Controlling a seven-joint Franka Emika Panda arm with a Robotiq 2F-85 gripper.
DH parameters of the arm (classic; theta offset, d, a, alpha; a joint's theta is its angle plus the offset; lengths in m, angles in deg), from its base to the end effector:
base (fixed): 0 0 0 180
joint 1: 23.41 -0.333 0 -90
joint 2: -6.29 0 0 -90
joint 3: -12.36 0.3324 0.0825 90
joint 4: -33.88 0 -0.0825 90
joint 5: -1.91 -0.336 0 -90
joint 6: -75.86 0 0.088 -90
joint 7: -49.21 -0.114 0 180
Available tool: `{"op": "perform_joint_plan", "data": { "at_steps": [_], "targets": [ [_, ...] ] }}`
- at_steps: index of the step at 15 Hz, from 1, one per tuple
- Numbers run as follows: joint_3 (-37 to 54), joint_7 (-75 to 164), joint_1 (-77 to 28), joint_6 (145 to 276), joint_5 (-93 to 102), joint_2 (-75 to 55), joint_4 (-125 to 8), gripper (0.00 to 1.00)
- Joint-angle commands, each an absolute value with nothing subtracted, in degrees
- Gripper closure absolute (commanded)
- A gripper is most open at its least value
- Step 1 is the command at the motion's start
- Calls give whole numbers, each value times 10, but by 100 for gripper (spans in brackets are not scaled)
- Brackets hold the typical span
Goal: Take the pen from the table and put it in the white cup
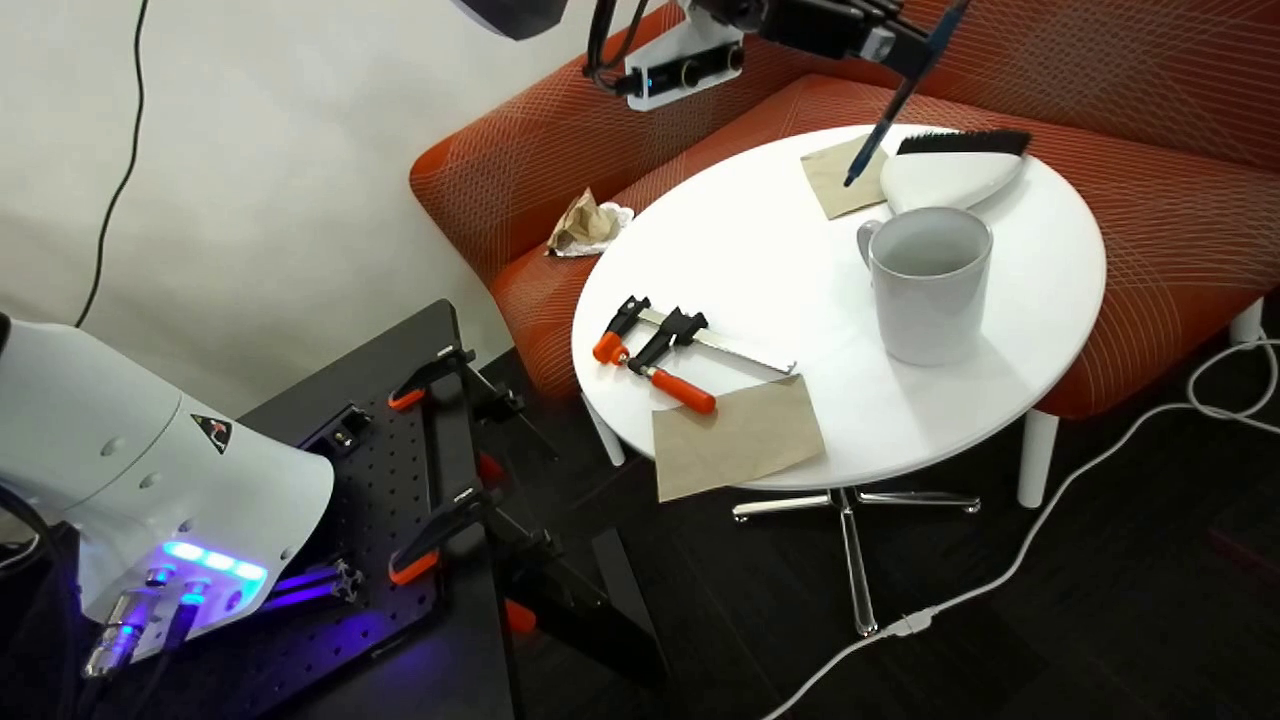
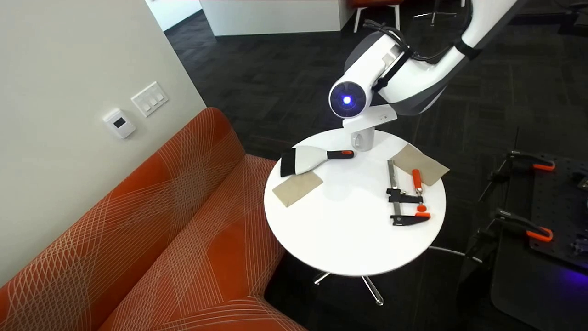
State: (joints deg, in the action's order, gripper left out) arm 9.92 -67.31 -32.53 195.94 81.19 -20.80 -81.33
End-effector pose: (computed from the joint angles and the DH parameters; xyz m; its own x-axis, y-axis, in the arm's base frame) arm 0.5715 0.0143 0.2656 0.4678 -0.3161 0.8254 -0.8377 -0.4565 0.2999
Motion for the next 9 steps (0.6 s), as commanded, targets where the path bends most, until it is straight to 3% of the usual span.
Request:
{"op": "perform_joint_plan", "data": {
  "at_steps": [1,9],
  "targets": [
    [116,-712,-315,1927,825,-227,-796,97],
    [125,-860,-321,1825,887,-289,-753,97]
  ]
}}
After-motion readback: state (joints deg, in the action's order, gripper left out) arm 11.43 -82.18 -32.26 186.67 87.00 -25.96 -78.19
